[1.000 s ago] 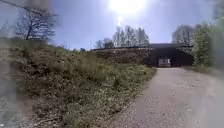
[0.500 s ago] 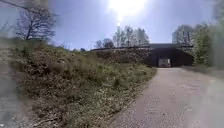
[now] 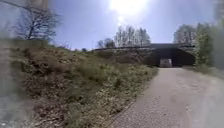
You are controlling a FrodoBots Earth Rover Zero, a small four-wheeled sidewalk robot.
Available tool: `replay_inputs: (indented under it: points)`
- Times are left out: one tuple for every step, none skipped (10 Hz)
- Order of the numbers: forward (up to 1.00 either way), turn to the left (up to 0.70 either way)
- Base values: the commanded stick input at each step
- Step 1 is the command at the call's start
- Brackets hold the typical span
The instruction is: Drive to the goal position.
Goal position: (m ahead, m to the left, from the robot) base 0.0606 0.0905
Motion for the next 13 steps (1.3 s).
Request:
replay_inputs:
  points:
    - [0.00, 0.45]
    - [0.00, 0.45]
    - [0.00, 0.45]
    - [0.00, 0.45]
    - [0.00, 0.45]
    - [0.00, 0.45]
    - [0.00, 0.45]
    - [0.00, 0.45]
    - [0.00, 0.45]
    - [0.00, 0.45]
    - [0.00, 0.45]
    - [0.00, 0.45]
    - [0.00, 0.45]
